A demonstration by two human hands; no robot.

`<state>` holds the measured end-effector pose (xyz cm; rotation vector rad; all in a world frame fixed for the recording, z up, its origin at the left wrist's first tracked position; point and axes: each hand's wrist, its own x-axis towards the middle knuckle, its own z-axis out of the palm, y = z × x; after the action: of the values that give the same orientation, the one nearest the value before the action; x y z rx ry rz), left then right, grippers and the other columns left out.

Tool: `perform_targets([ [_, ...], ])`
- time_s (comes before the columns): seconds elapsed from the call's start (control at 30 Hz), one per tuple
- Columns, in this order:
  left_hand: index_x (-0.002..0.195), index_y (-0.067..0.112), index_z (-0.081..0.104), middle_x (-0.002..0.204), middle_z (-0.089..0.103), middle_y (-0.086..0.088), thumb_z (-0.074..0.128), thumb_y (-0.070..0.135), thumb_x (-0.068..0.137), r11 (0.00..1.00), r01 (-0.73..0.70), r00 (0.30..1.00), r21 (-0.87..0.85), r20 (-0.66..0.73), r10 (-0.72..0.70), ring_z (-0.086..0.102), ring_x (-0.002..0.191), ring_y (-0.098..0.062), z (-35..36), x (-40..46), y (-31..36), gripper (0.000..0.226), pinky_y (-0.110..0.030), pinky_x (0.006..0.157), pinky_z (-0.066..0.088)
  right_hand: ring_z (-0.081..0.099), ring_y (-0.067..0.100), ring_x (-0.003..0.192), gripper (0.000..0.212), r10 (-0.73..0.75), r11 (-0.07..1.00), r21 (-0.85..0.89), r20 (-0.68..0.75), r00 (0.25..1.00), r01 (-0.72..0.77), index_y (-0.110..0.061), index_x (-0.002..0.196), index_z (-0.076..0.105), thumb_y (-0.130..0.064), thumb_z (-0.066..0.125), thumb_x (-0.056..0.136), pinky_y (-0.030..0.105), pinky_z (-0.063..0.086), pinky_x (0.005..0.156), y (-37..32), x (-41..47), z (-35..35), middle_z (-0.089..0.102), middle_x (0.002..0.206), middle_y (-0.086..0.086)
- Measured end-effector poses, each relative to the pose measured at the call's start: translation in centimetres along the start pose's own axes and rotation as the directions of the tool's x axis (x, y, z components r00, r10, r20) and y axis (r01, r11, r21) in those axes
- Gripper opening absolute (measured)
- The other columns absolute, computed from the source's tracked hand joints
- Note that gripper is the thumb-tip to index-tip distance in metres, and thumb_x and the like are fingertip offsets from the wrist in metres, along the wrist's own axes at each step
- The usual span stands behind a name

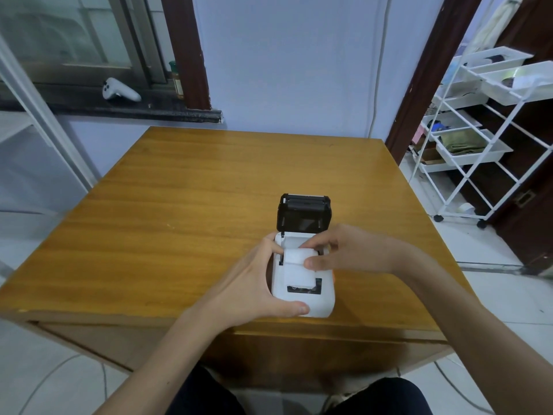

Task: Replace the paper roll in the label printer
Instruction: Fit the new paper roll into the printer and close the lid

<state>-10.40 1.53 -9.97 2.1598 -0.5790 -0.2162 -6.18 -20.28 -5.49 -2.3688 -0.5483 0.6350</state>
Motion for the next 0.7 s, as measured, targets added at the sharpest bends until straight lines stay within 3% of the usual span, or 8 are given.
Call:
perform_targets([
  [0.13, 0.105, 0.062, 0.027, 0.125, 0.038, 0.04, 0.087, 0.055, 0.057, 1.0, 0.005, 1.0, 0.013, -0.005, -0.005, 0.05, 0.106, 0.01, 0.0, -0.1, -0.2, 0.077, -0.015, 0.074, 0.048, 0.062, 0.019, 0.1, 0.037, -0.075, 0.993, -0.087, -0.008, 0.997, 0.074, -0.014, 0.114, 0.07, -0.041, 0.054, 0.095, 0.039, 0.052, 0.087, 0.7, 0.0, 0.6, 0.07, 0.109, 0.005],
  [0.23, 0.111, 0.052, 0.024, 0.128, 0.036, 0.035, 0.083, 0.063, 0.053, 0.998, 0.043, 0.999, 0.05, -0.024, -0.042, 0.05, 0.108, 0.006, 0.2, -0.2, -0.5, 0.083, -0.025, 0.08, 0.049, 0.055, 0.019, 0.106, 0.038, -0.089, 0.993, -0.077, -0.032, 0.995, 0.087, -0.022, 0.116, 0.07, -0.047, 0.051, 0.094, 0.037, 0.046, 0.093, 1.2, -0.1, 1.0, 0.064, 0.11, 0.002],
  [0.3, 0.112, 0.063, 0.016, 0.128, 0.038, 0.032, 0.081, 0.065, 0.052, 0.998, 0.044, 0.999, 0.051, -0.024, -0.043, 0.049, 0.11, 0.004, 0.2, -0.2, -0.6, 0.088, -0.028, 0.083, 0.05, 0.054, 0.019, 0.107, 0.037, -0.085, 0.994, -0.075, -0.032, 0.996, 0.083, -0.025, 0.117, 0.07, -0.046, 0.05, 0.094, 0.037, 0.043, 0.095, 1.4, -0.1, 1.1, 0.063, 0.11, 0.0],
  [0.37, 0.11, 0.068, 0.016, 0.13, 0.032, 0.038, 0.08, 0.063, 0.057, 0.997, -0.011, 1.0, 0.082, 0.011, 0.01, 0.045, 0.111, 0.008, 0.1, -0.2, -0.5, 0.083, -0.023, 0.082, 0.046, 0.053, 0.018, 0.108, 0.035, -0.077, 0.994, -0.078, -0.023, 0.997, 0.075, -0.027, 0.121, 0.068, -0.043, 0.049, 0.096, 0.038, 0.043, 0.097, 1.4, -0.1, 1.2, 0.062, 0.112, -0.003],
  [0.5, 0.117, 0.059, 0.023, 0.131, 0.014, 0.05, 0.074, 0.067, 0.063, 0.983, -0.079, 0.996, 0.167, 0.051, 0.072, 0.036, 0.115, 0.013, 0.0, 0.0, -0.6, 0.074, -0.016, 0.083, 0.04, 0.051, 0.019, 0.113, 0.041, -0.056, 0.994, -0.095, -0.032, 0.998, 0.053, -0.037, 0.129, 0.061, -0.051, 0.043, 0.095, 0.039, 0.039, 0.103, 1.4, -0.2, 1.5, 0.059, 0.118, -0.008],
  [0.6, 0.117, 0.059, 0.023, 0.133, 0.014, 0.048, 0.072, 0.069, 0.062, 0.981, -0.082, 0.996, 0.175, 0.039, 0.076, 0.038, 0.115, 0.011, 0.1, 0.1, -0.8, 0.074, -0.02, 0.085, 0.043, 0.05, 0.017, 0.108, 0.039, -0.037, 0.995, -0.098, -0.08, 0.996, 0.029, -0.033, 0.133, 0.058, -0.044, 0.043, 0.099, 0.034, 0.041, 0.097, 1.1, -0.7, 2.0, 0.059, 0.117, -0.007],
  [0.7, 0.116, 0.059, 0.022, 0.126, 0.015, 0.049, 0.071, 0.071, 0.062, 0.979, -0.074, 0.997, 0.192, 0.047, 0.066, 0.04, 0.112, 0.007, 0.1, 0.0, -0.8, 0.074, -0.018, 0.083, 0.042, 0.06, 0.015, 0.083, 0.028, -0.067, 0.996, 0.023, -0.379, 0.923, 0.082, -0.024, 0.112, 0.072, -0.034, 0.05, 0.098, 0.034, 0.049, 0.076, 0.5, -1.6, 2.7, 0.071, 0.094, -0.001],
])
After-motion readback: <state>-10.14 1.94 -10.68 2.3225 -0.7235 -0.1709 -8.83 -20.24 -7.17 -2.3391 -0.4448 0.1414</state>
